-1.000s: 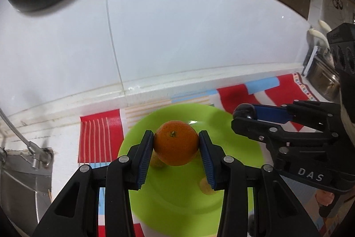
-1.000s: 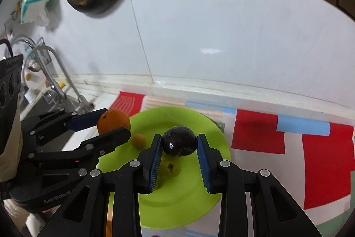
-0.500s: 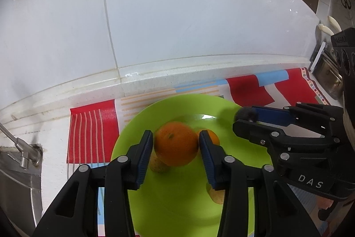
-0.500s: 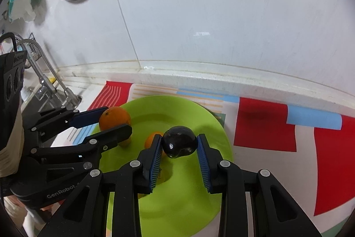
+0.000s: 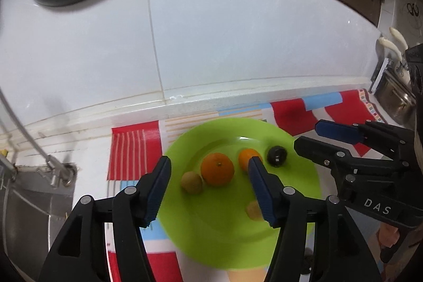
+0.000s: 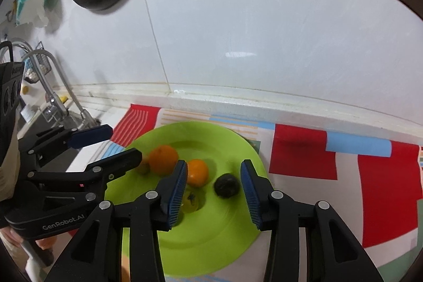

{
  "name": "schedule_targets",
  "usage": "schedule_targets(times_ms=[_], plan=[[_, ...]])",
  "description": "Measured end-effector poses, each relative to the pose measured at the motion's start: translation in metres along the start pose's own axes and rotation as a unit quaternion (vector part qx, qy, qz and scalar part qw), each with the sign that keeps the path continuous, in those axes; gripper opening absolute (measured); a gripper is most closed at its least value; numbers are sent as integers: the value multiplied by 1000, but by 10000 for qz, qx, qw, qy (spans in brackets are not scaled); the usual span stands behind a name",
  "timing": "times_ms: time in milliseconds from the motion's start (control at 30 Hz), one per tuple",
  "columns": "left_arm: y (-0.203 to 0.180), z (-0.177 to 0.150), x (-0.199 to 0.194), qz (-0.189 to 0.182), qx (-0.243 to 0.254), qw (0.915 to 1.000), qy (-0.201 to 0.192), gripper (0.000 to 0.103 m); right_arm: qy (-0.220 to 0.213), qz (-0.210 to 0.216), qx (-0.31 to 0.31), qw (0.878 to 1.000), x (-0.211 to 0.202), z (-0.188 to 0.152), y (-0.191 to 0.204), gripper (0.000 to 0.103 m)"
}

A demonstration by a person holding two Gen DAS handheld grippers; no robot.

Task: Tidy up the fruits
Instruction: 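Lower both fruits onto the green plate and open both tools, then withdraw both tools and approach an orange and a green tomato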

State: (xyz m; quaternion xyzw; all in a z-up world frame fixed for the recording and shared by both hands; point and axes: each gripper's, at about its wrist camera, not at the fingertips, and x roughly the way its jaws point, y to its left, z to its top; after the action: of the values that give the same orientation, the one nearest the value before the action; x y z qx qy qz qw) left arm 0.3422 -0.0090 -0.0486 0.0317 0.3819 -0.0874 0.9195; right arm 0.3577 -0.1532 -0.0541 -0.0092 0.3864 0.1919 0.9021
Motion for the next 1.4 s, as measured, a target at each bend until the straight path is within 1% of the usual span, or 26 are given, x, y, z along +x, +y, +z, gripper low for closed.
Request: schedule_targets(times_ms=[100, 200, 267, 367, 400, 500, 600, 767, 1000, 1133, 1267, 1400], plan=[[-3, -3, -20, 68, 4, 9999, -109, 65, -132, -11, -19, 9999, -17, -2, 5, 43], [-6, -7, -41, 87, -11, 9997, -239, 70, -248, 34, -34, 9997, -35, -5, 11, 43], [-7, -10, -56, 126, 15, 9994, -311, 70, -296, 46, -54, 9995, -45, -7, 15, 43], [-10, -16, -79, 200, 0, 9988, -448, 74, -365, 72, -55, 9993, -61, -12, 20, 43], [-11, -18, -86, 214, -9, 9986, -487, 76, -393, 98, -38, 9992, -67, -14, 22, 43], [-14, -26, -106, 296, 32, 9980, -560, 78, -465, 114, -9, 9989, -84, -21, 29, 43], [-15, -34, -123, 307, 15, 9978, -586, 80, -544, 108, -3, 9985, -101, -28, 36, 50], [-13, -53, -152, 418, -77, 9968, -682, 84, -602, 31, -141, 9981, -124, -40, 51, 51], [-15, -80, -178, 469, -20, 9966, -674, 86, -563, 8, -269, 9981, -147, -62, 69, 51], [-19, -94, -186, 492, 49, 9966, -654, 86, -449, 102, -207, 9987, -153, -78, 73, 51], [-22, -110, -193, 581, 169, 9959, -675, 86, -395, 85, -186, 9990, -157, -93, 77, 51], [-25, -124, -196, 545, 199, 9961, -667, 86, -370, 69, -250, 9990, -162, -107, 83, 51]])
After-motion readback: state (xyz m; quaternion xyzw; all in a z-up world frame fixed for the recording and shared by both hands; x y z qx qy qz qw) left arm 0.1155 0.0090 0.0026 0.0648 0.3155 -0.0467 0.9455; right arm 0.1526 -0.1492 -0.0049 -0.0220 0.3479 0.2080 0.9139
